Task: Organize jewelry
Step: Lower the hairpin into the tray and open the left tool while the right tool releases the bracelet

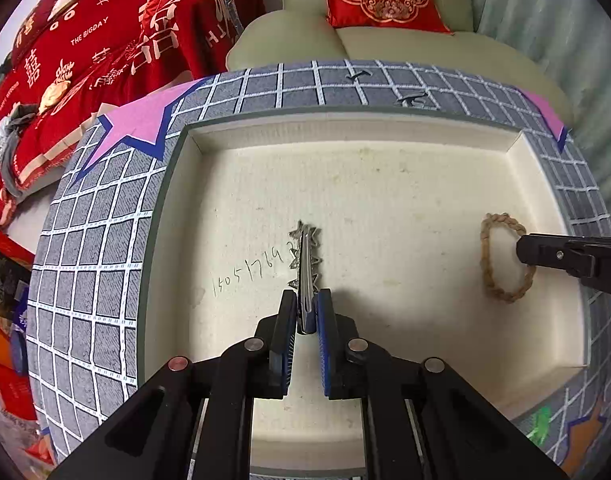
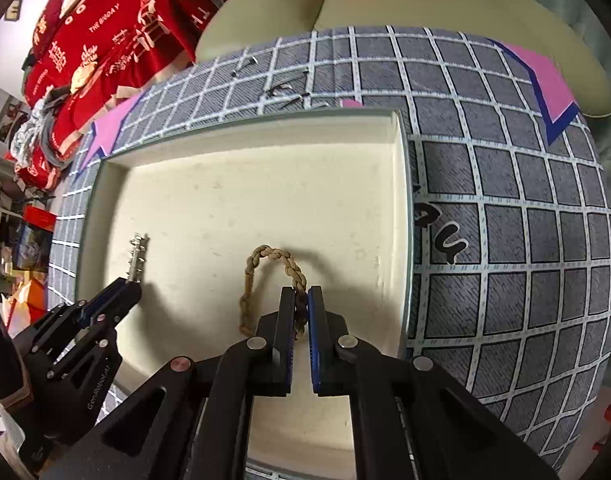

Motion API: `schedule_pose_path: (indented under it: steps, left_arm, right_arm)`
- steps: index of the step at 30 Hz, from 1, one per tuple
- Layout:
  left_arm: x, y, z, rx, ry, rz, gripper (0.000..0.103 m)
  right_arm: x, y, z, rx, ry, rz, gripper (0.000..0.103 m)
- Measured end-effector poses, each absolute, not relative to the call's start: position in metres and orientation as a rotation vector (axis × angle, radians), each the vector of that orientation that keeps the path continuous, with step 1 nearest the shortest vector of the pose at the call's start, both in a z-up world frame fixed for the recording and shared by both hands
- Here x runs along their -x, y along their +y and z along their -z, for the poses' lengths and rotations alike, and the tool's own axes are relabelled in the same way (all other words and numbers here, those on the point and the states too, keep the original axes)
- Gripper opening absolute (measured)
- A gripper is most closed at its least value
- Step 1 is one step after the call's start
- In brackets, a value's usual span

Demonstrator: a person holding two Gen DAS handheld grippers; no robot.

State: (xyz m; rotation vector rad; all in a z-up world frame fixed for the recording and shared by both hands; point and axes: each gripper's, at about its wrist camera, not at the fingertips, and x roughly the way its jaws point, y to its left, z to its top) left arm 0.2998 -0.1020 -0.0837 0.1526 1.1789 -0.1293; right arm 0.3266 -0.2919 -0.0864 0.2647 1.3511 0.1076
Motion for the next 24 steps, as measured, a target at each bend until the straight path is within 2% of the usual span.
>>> schedule_pose_path:
  steps: [6, 8, 9, 10, 11, 12, 15, 16, 17, 18, 20, 24]
  left_arm:
    - [-0.3, -0.106, 0.083, -0.174, 1.183, 0.109, 0.02]
    - [-0.299, -0.105, 0.082, -0.168, 1.185, 0.105, 0.02]
    - [-0.298, -0.105, 0.08, -0.163, 1.185, 0.105, 0.02]
    - [-0.297, -0.105, 0.079, -0.156, 1.185, 0.106, 0.02]
    - [-0.296, -0.104, 0.076, -0.144, 1.184, 0.11, 0.02]
    - [-0.295, -0.103, 0.074, -0.138, 1.181, 0.113, 0.02]
    - [-0.294, -0.102, 0.069, -0.12, 1.172, 0.126, 0.021]
    - [-0.293, -0.101, 0.067, -0.117, 1.169, 0.13, 0.027]
    - [-0.292, -0.1, 0.064, -0.112, 1.165, 0.131, 0.072]
    - [-0.29, -0.099, 0.061, -0.109, 1.157, 0.117, 0.103]
    - [-0.283, -0.097, 0.048, -0.11, 1.087, 0.089, 0.103]
    - [-0.277, -0.096, 0.037, -0.111, 1.093, 0.104, 0.103]
  right_arm:
    - [-0.327, -0.29, 0.089, -0.242, 1.354, -0.102, 0.008]
    - [-0.328, -0.29, 0.088, -0.255, 1.36, -0.108, 0.015]
    - [-0.327, -0.291, 0.086, -0.27, 1.356, -0.111, 0.027]
    - [-0.327, -0.29, 0.085, -0.282, 1.348, -0.114, 0.045]
    - [-0.326, -0.29, 0.083, -0.294, 1.337, -0.118, 0.051]
    - [-0.325, -0.291, 0.079, -0.306, 1.324, -0.121, 0.054]
    - [-0.321, -0.293, 0.069, -0.337, 1.306, -0.125, 0.054]
    - [-0.32, -0.294, 0.065, -0.347, 1.298, -0.127, 0.054]
    - [-0.318, -0.295, 0.061, -0.358, 1.29, -0.129, 0.054]
    - [-0.316, -0.296, 0.056, -0.368, 1.282, -0.13, 0.055]
    - [-0.311, -0.297, 0.05, -0.383, 1.269, -0.134, 0.057]
    - [-0.299, -0.301, 0.035, -0.436, 1.237, -0.134, 0.071]
